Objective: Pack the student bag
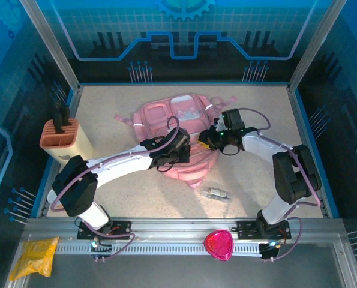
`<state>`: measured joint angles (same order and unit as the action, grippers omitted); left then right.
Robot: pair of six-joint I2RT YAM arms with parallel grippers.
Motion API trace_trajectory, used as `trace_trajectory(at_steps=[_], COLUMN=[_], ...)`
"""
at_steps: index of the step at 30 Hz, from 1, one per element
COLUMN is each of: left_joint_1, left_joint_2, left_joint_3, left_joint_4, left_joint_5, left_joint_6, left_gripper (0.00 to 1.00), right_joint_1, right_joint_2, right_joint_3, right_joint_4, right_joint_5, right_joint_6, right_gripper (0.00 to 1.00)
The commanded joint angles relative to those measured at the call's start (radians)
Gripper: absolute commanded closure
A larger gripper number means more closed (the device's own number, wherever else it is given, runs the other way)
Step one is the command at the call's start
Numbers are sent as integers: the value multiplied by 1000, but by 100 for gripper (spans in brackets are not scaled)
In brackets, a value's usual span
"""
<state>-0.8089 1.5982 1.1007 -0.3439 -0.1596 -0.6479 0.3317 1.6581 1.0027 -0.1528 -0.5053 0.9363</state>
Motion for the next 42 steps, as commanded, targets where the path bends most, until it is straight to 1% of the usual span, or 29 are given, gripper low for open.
trace_trajectory(at_steps=[1,3,6,10,13,16,18,21,24,27,28,29,30,32,33,37,40,42], left_joint_1=[-13,-12,-4,40,100,187,245,301,321,320,321,320,320,320,318,293,253,217], left_joint_2=[-31,-52,-85,-136,-187,-230,-232,-195,-160,-168,-175,-182,-189,-199,-207,-270,-343,-386], left_joint_3=[10,-12,-56,-140,-215,-270,-273,-248,-210,-207,-214,-220,-226,-228,-226,-256,-308,-334], left_joint_4=[-47,-77,-120,-120,-108,-83,-62,-34,-40,-24,-17,-9,-6,-21,-32,-52,-35,-37], left_joint_5=[27,12,-32,-33,-26,-2,33,29,8,42,49,58,66,73,77,81,80,40], left_joint_6=[52,80,107,135,162,193,227,269,264,240,230,218,209,194,181,122,57,11], left_gripper=[100,100,100,100,100,100,100,100,100,100,100,93,85,70,64,43,35,30], right_joint_1=[-25,-43,-70,-102,-114,-112,-104,-99,-97,-89,-82,-73,-66,-52,-45,-18,27,56], right_joint_2=[39,57,80,112,129,133,126,109,78,29,12,-5,-21,-48,-60,-142,-226,-267], right_joint_3=[72,97,134,201,250,270,264,256,236,200,191,184,178,183,184,146,89,68], right_joint_4=[-7,-27,-39,-75,-110,-105,-83,-111,-123,-98,-97,-100,-110,-161,-192,-290,-378,-454], right_joint_5=[74,70,78,82,89,65,33,51,79,66,73,84,94,129,156,242,332,380], right_joint_6=[-90,-116,-169,-228,-270,-304,-322,-345,-354,-353,-353,-356,-361,-380,-387,-397,-427,-451], right_gripper=[91,99,100,100,100,100,100,100,100,100,98,91,82,71,63,45,30,25])
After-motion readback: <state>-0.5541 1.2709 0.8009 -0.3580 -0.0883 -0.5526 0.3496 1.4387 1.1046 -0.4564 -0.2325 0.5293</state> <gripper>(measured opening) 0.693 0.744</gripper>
